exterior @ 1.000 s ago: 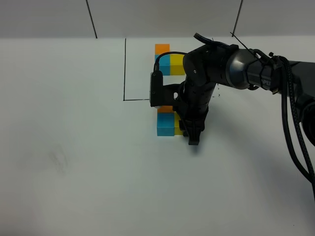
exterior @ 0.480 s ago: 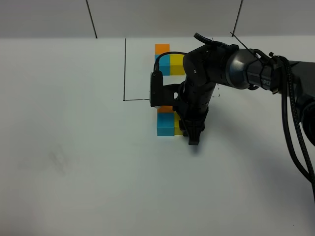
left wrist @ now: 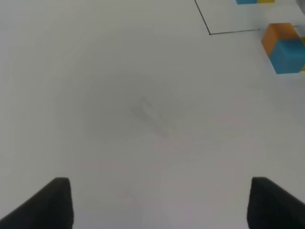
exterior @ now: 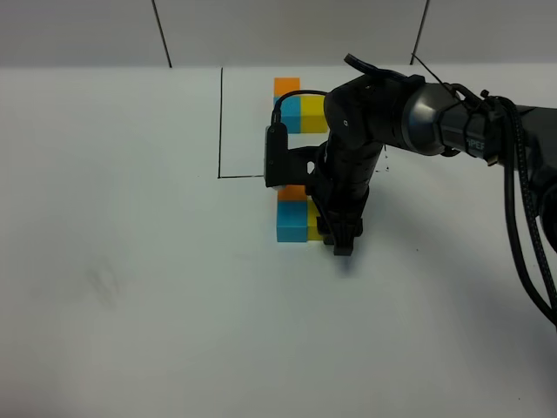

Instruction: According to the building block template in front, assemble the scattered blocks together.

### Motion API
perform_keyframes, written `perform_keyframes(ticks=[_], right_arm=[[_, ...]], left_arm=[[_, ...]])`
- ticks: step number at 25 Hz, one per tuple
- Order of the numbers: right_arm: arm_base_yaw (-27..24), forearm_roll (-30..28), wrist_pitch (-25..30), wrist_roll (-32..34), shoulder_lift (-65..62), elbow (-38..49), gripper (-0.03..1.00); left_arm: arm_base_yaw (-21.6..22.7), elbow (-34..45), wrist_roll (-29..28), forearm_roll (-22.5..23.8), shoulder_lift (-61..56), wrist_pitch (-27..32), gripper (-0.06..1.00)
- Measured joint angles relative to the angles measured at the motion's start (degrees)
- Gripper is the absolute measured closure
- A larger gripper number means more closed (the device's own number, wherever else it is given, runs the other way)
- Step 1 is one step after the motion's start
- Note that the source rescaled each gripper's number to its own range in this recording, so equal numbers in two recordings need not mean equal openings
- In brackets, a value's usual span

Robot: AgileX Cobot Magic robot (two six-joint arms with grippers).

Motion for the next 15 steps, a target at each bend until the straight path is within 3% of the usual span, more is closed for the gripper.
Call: perform_keyframes(ticks=[4,7,11,15], right_arm=[[-0.2,-0.4,1.2,3.1,-4.4,0.0,0.41],[-2.2,-0.2,3.8,10.0,-7.9,0.0,0.29],[-10.1,0.1,7.4,23.4,-12.1,0.3,0.19],[-18.7,0.2,5.6,32.8,-20.1,5.3,0.11]], left_arm=[[0.0,0.0,0.0,0.0,0.0,0.0,0.31],[0.0,0.0,0.0,0.0,0.0,0.0,0.31],[0.0,0.0,0.0,0.0,0.0,0.0,0.31],[0.0,0.0,0.0,0.0,0.0,0.0,0.31]])
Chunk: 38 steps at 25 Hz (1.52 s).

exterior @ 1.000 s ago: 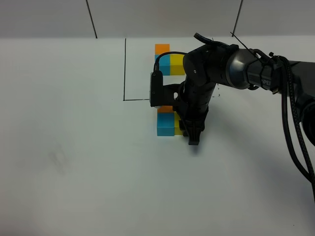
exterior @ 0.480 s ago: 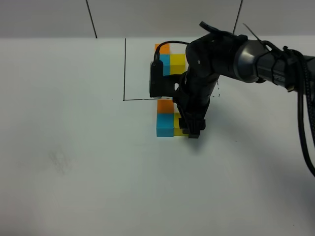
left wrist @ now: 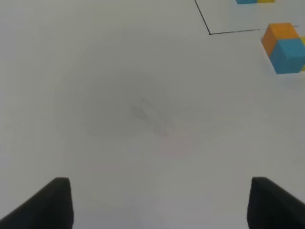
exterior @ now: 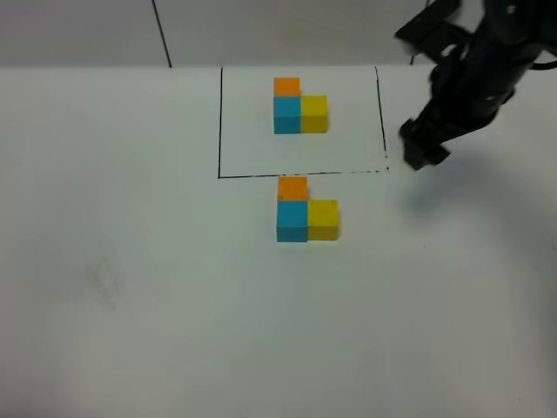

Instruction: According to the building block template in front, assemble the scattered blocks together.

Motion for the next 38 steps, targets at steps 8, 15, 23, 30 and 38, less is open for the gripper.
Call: perform_keyframes(ticks=[8,15,23,30,38], right_arm=[[-14.9,-3.5,-7.5,16.4,-21.9,20.3,0.04],[-16.1,-4.9,-1.4,17.7,-41.1,30.4,0.03],[-10.8,-3.3,5.0,21.1,-64.9,42.2,0.03],[-8.7,-2.4,6.6,22.6,-86.6,50.9,0.03],[-8.7,-1.0,4.3,21.5,-104.0,55.0,0.03]], left_arm=[[0.0,0.0,0.0,0.0,0.0,0.0,0.31],[0.0,0.0,0.0,0.0,0.0,0.0,0.31],[0.0,0.0,0.0,0.0,0.0,0.0,0.31],[0.0,0.0,0.0,0.0,0.0,0.0,0.31],[0.0,0.0,0.0,0.0,0.0,0.0,0.31]])
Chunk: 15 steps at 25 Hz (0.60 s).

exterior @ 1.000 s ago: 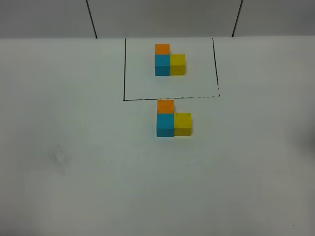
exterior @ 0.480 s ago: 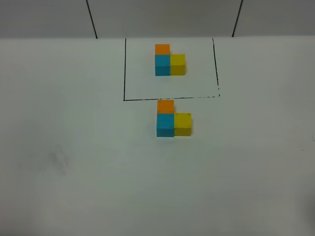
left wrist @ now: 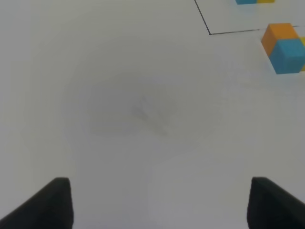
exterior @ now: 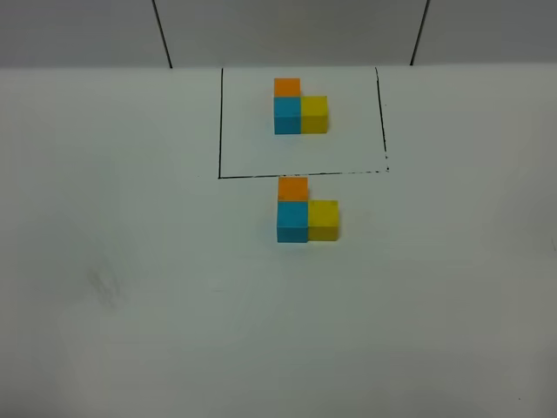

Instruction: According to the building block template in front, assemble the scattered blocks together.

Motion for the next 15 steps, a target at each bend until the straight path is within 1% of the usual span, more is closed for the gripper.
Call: perform_keyframes(ticks=[4,15], right_arm=[[0.1,-0.4,1.9,-0.3,-1.3,0.9,0.04],[0.1,-0.8,2.0,0.1,-1.4,1.0,0.07]], left_arm=[[0.0,0.0,0.0,0.0,0.0,0.0,0.31],[0.0,0.0,0.0,0.0,0.0,0.0,0.31]])
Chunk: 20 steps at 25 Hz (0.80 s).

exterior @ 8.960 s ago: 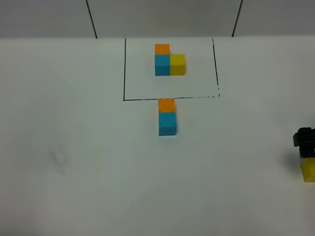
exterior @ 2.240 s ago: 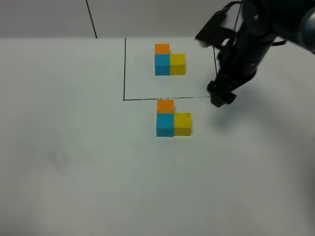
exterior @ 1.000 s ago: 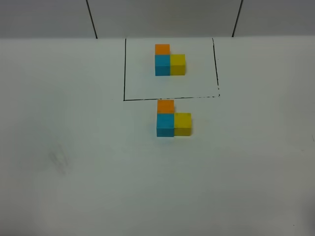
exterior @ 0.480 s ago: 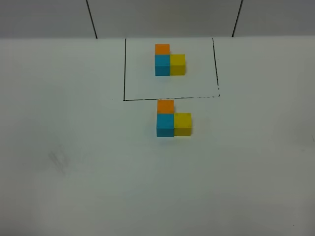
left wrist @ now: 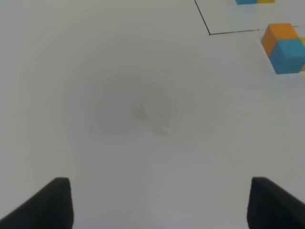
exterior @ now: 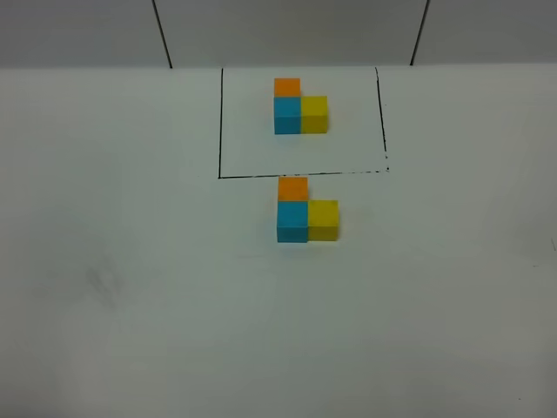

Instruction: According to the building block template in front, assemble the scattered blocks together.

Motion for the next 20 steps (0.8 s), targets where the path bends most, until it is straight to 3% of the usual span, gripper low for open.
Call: perform_keyframes(ticks=[20], right_arm=[[0.6,0.0,0.0,0.2,0.0,0.0,0.16]], left_arm=[[0.0,0.0,0.0,0.0,0.0,0.0,0.31]])
